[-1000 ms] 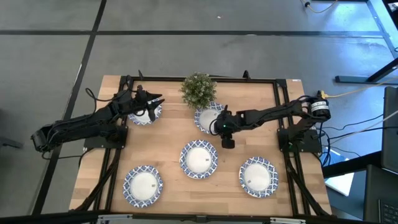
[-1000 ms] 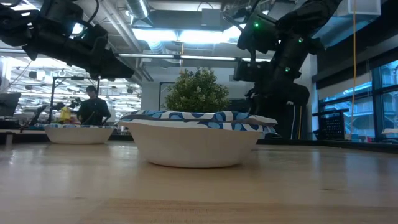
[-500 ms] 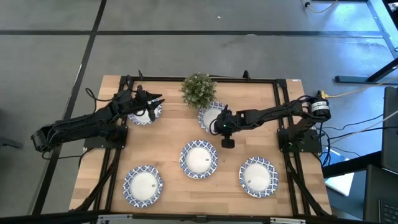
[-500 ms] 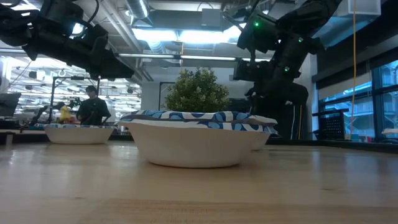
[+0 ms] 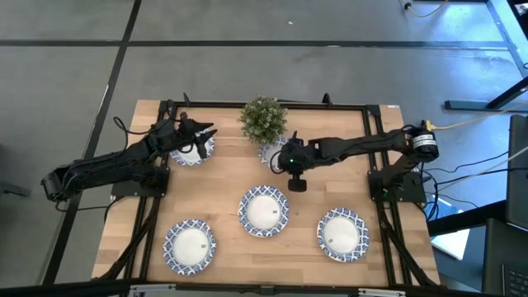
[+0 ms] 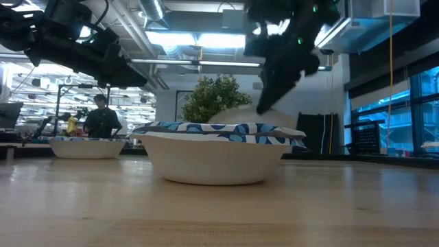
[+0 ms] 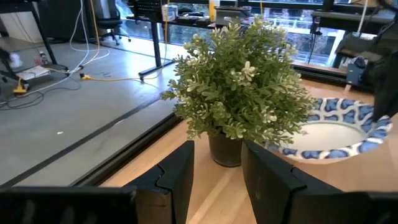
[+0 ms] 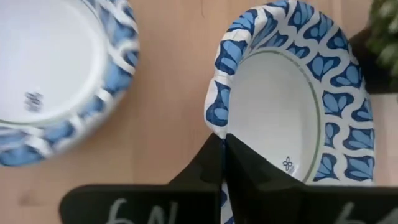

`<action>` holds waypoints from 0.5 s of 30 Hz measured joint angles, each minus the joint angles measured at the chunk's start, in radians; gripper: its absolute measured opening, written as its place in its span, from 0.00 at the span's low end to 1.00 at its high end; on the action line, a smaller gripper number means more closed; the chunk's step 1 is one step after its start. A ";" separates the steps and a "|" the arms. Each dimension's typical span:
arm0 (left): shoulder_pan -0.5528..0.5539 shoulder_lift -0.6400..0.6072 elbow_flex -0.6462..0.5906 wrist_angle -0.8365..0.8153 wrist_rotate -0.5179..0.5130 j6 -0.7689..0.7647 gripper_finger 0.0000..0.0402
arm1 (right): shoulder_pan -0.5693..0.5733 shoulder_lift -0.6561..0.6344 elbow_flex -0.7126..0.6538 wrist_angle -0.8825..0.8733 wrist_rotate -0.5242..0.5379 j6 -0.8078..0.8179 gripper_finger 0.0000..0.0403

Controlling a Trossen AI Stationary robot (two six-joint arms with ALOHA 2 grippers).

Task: Nest bowls inside each other
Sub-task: Stack the blue pattern bowl on the blue pattern bowl

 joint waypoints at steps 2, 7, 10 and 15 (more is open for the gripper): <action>0.000 0.000 0.000 0.000 0.000 0.000 0.32 | 0.016 0.000 0.039 -0.039 0.000 0.016 0.04; 0.000 0.000 0.000 0.000 0.000 0.000 0.32 | 0.083 0.000 0.111 -0.088 0.003 0.048 0.02; 0.000 0.000 0.000 0.000 0.000 0.000 0.32 | 0.131 0.000 0.138 -0.094 0.003 0.087 0.02; 0.000 0.000 0.000 0.000 -0.025 0.000 0.32 | 0.217 0.000 0.168 -0.094 0.026 0.158 0.03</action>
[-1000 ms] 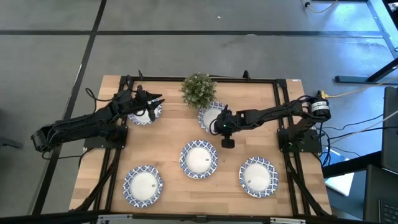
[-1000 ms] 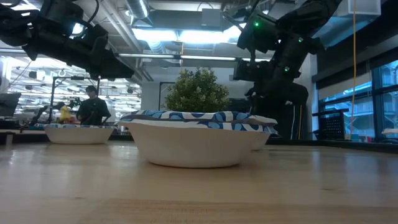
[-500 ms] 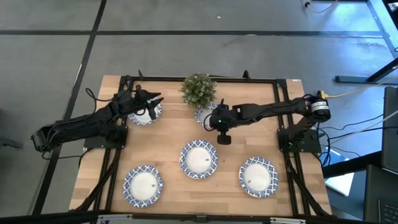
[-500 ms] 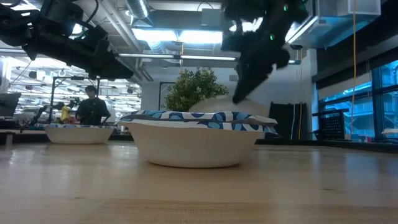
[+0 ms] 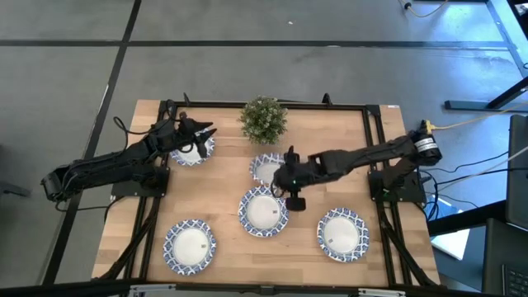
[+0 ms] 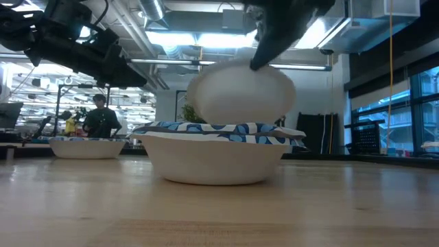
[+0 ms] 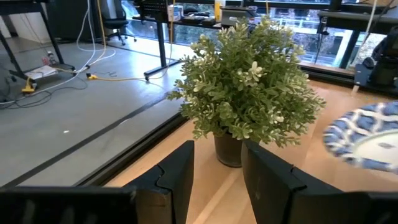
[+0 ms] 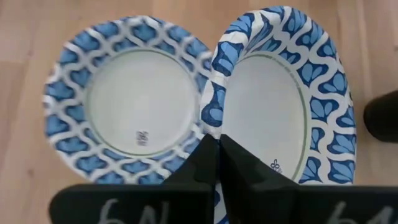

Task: Nest bowls inside each other
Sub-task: Stack the blue pattern bowl on the blue pattern bowl

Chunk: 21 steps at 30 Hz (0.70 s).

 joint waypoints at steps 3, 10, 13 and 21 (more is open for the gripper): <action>0.000 0.000 0.000 0.000 -0.015 0.000 0.32 | 0.053 0.000 0.011 0.000 0.031 0.041 0.02; 0.000 0.000 0.000 0.000 -0.018 0.000 0.32 | 0.158 0.002 0.015 0.062 0.038 0.154 0.03; 0.000 0.000 0.000 0.000 -0.018 0.000 0.32 | 0.189 0.018 0.015 0.116 0.043 0.171 0.03; 0.000 0.000 0.000 -0.006 -0.017 0.000 0.32 | 0.219 0.119 0.015 0.203 0.011 0.198 0.02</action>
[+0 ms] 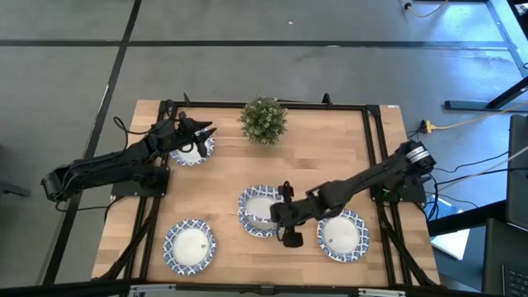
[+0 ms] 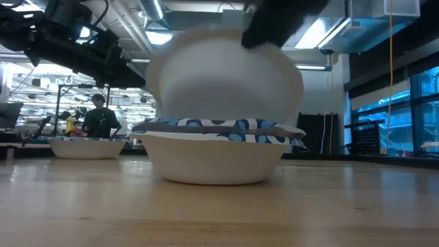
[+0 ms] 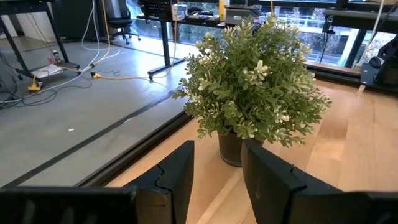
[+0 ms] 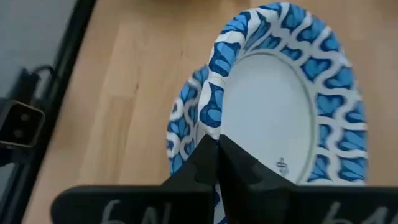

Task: Nest bowls inside each other
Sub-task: Stack the blue pattern bowl on the blue pattern bowl

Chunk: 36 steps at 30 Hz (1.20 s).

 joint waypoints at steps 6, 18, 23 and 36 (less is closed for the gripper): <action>0.000 0.000 0.000 -0.028 0.000 -0.001 0.32 | -0.001 0.048 -0.001 0.002 -0.019 0.003 0.05; 0.000 0.000 0.000 -0.042 0.001 -0.001 0.32 | -0.004 0.047 -0.001 0.002 -0.055 -0.033 0.06; 0.000 0.000 0.000 -0.042 0.001 -0.001 0.32 | -0.009 0.047 -0.001 -0.008 -0.055 -0.062 0.06; 0.000 0.000 0.000 -0.041 0.001 0.000 0.32 | -0.012 0.047 -0.001 -0.026 -0.047 -0.134 0.07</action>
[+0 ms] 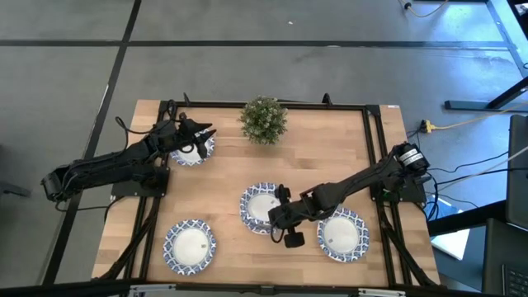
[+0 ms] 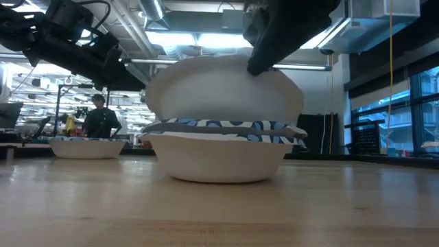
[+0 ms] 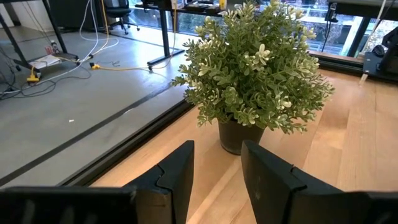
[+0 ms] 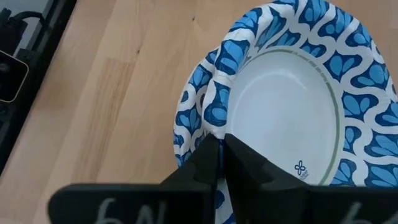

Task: Nest bowls inside each other
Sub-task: Stack the blue pattern bowl on the blue pattern bowl

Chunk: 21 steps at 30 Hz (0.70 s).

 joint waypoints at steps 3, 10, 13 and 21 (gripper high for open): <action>0.000 0.000 0.000 0.000 0.000 0.000 0.32 | -0.004 0.000 0.000 0.001 0.000 0.007 0.11; 0.000 0.000 0.000 0.000 0.000 0.000 0.32 | -0.011 0.000 0.000 0.002 -0.007 0.030 0.36; 0.000 0.000 0.000 0.000 0.000 0.000 0.32 | -0.011 0.000 0.000 0.002 -0.007 0.031 0.47; 0.000 0.000 0.000 0.001 0.000 0.000 0.32 | -0.011 -0.021 0.000 -0.018 -0.001 0.024 0.60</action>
